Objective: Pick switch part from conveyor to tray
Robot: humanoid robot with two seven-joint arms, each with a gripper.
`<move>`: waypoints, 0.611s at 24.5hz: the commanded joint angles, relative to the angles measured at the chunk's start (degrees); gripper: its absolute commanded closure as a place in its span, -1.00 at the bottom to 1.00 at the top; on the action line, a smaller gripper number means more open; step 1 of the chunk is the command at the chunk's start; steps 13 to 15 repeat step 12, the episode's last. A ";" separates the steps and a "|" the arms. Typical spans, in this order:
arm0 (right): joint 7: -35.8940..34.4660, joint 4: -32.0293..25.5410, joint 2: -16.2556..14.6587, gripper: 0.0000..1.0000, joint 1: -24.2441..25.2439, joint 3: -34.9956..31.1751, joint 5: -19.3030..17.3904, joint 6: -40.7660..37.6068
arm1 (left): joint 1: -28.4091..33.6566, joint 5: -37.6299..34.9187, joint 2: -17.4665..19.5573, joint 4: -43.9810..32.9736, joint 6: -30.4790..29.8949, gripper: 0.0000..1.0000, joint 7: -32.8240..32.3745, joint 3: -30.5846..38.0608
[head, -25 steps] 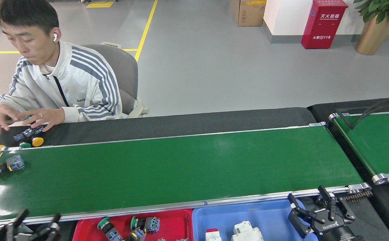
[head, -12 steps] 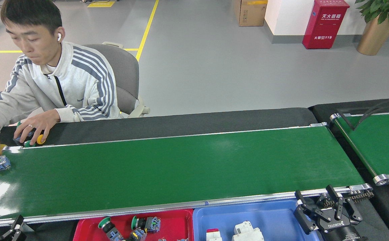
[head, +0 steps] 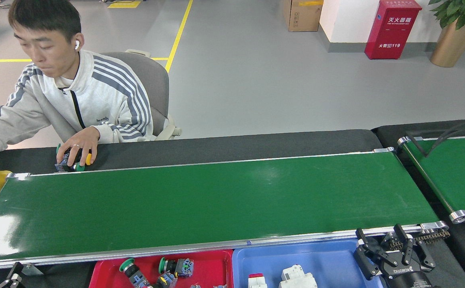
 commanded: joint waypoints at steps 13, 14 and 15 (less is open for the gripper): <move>-0.05 -1.02 0.11 -0.96 1.47 -0.24 -0.01 1.07 | 0.03 0.31 0.68 -2.92 -0.25 -1.00 0.16 2.70; -0.05 -1.02 0.11 -0.96 1.47 -0.24 -0.01 1.07 | 0.03 0.31 0.68 -2.92 -0.25 -1.00 0.16 2.70; -0.05 -1.02 0.11 -0.96 1.47 -0.24 -0.01 1.07 | 0.03 0.31 0.68 -2.92 -0.25 -1.00 0.16 2.70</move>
